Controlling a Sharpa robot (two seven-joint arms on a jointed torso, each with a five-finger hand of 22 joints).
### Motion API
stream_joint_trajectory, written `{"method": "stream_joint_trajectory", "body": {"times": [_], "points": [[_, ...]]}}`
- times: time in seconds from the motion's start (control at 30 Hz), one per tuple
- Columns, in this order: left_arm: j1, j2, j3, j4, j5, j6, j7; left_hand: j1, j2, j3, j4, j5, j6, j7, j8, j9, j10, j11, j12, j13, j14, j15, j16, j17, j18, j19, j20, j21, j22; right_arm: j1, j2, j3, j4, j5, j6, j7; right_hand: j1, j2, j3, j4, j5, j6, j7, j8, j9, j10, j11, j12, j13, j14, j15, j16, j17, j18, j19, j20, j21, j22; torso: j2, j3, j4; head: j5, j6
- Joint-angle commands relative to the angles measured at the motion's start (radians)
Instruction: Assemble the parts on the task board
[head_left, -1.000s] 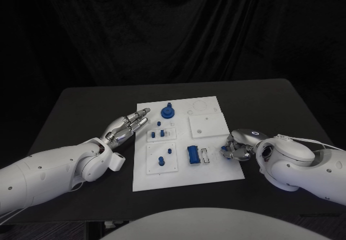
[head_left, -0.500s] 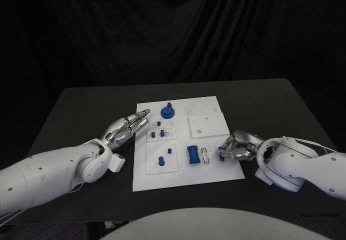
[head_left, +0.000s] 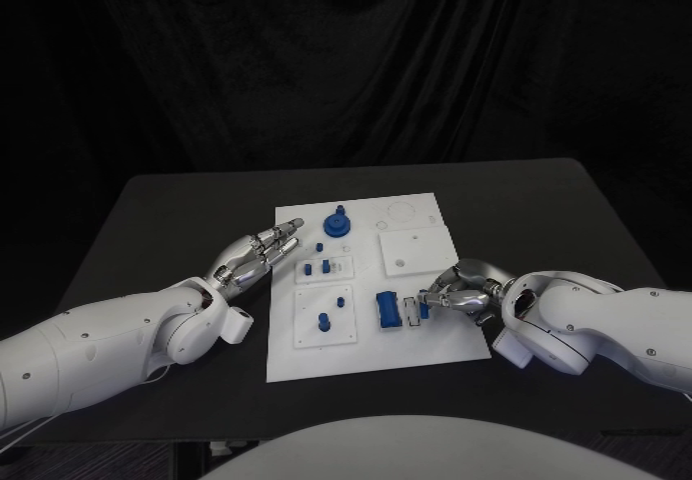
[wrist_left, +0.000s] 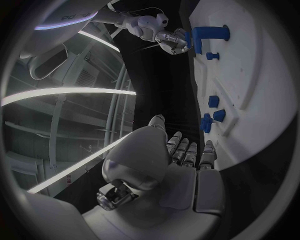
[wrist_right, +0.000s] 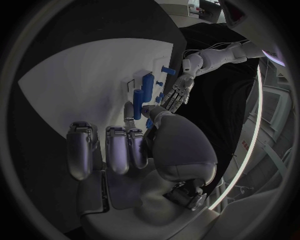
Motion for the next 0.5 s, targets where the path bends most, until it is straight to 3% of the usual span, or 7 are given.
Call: {"method": "stream_joint_trajectory", "body": {"times": [0.03,0.33,0.5], "points": [[-0.001,0.001,0.001,0.001,0.005,0.01,0.048,0.008,0.0,0.005,0.0,-0.001,-0.004,0.001,0.003,0.0,0.002,0.007,0.006,0.001,0.001,0.006,-0.004,-0.001,0.018,0.0,0.01,-0.002,0.001,0.001,0.008,0.0,-0.009,-0.007,0.041,0.021,-0.012,0.002,0.022,-0.016,-0.007,-0.009,-0.001,0.007,0.002,0.108,0.007,0.003,0.263,0.072,0.008,-0.004,0.083,0.013,0.056,0.007,-0.004,0.225,0.001,-0.0024,0.0018,0.002,0.0],[-0.003,0.004,0.001,-0.002,0.005,0.012,0.05,0.007,0.0,0.005,0.0,-0.001,-0.004,0.003,0.003,-0.001,0.002,0.007,0.006,0.001,0.001,0.006,-0.004,-0.001,0.019,0.0,0.01,-0.002,0.002,-0.001,0.025,0.0,-0.023,-0.097,0.065,-0.003,-0.02,0.003,0.018,-0.015,-0.031,-0.011,-0.001,0.013,0.002,0.108,0.006,0.003,0.263,0.072,0.008,-0.005,0.082,0.013,0.056,0.007,-0.003,0.225,0.002,-0.0014,0.0019,-0.001,0.0],[-0.003,0.004,0.001,-0.002,0.005,0.012,0.05,0.007,0.0,0.005,0.0,-0.001,-0.004,0.003,0.003,-0.001,0.002,0.007,0.006,0.001,0.001,0.006,-0.004,-0.001,0.019,0.0,0.01,-0.002,0.002,-0.005,0.033,-0.001,-0.03,-0.122,0.08,-0.024,-0.021,0.002,0.017,-0.016,-0.037,-0.012,-0.002,0.014,0.002,0.108,0.006,0.003,0.263,0.071,0.008,-0.005,0.081,0.013,0.056,0.007,-0.004,0.225,0.002,-0.001,0.0011,0.003,0.0]]}}
